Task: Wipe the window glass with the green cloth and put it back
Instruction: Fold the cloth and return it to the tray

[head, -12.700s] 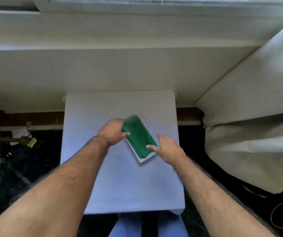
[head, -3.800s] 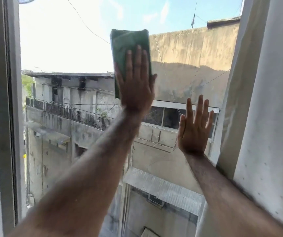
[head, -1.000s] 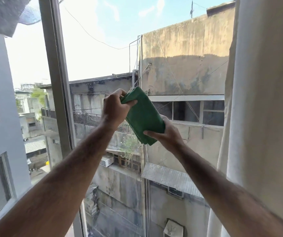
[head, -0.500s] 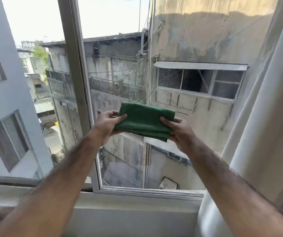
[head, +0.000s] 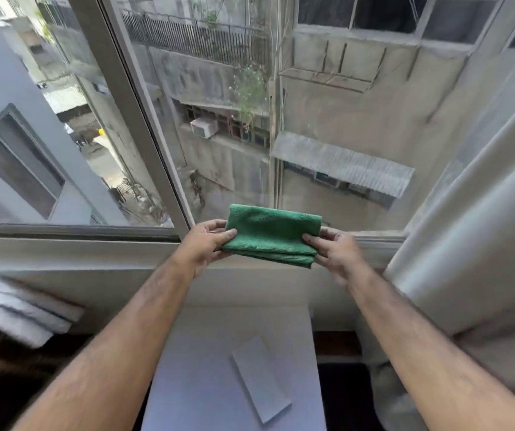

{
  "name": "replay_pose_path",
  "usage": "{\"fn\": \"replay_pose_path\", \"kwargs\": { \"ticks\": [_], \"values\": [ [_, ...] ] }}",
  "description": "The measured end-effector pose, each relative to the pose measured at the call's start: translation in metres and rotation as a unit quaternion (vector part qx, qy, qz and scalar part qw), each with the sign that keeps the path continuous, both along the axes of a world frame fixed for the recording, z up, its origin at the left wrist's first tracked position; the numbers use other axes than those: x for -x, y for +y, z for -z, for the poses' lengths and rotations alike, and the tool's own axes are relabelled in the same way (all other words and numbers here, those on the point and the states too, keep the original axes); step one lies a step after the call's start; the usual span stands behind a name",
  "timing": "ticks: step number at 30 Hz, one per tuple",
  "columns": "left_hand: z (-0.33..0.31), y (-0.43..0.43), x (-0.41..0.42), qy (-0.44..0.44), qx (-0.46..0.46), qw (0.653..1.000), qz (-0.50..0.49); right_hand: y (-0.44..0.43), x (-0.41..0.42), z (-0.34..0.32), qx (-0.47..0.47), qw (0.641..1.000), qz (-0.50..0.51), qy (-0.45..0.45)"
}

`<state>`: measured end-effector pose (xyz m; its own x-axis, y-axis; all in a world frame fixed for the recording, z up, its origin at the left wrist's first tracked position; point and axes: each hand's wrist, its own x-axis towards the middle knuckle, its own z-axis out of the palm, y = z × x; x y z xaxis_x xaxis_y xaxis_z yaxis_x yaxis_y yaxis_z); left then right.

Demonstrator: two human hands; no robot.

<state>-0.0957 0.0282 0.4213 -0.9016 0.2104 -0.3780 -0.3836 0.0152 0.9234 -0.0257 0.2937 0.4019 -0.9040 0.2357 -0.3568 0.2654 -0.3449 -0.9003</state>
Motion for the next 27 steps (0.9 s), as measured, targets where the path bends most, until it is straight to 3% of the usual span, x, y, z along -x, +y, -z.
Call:
{"fn": "replay_pose_path", "kwargs": {
  "ticks": [6, 15, 21, 27],
  "values": [
    [0.124, -0.017, -0.02, -0.059, 0.094, 0.994, 0.016, -0.024, -0.031, 0.136, 0.013, 0.992, -0.007, -0.124],
    [0.315, -0.032, -0.037, -0.09, 0.27, 0.953, 0.105, -0.066, -0.093, 0.324, -0.036, 0.961, -0.016, -0.273],
    [0.429, -0.032, -0.046, -0.056, 0.383, 0.902, 0.19, -0.092, -0.133, 0.426, -0.082, 0.925, -0.043, -0.37],
    [0.504, -0.02, -0.061, 0.004, 0.414, 0.876, 0.25, -0.103, -0.159, 0.491, -0.12, 0.906, -0.012, -0.405]
  ]
}}
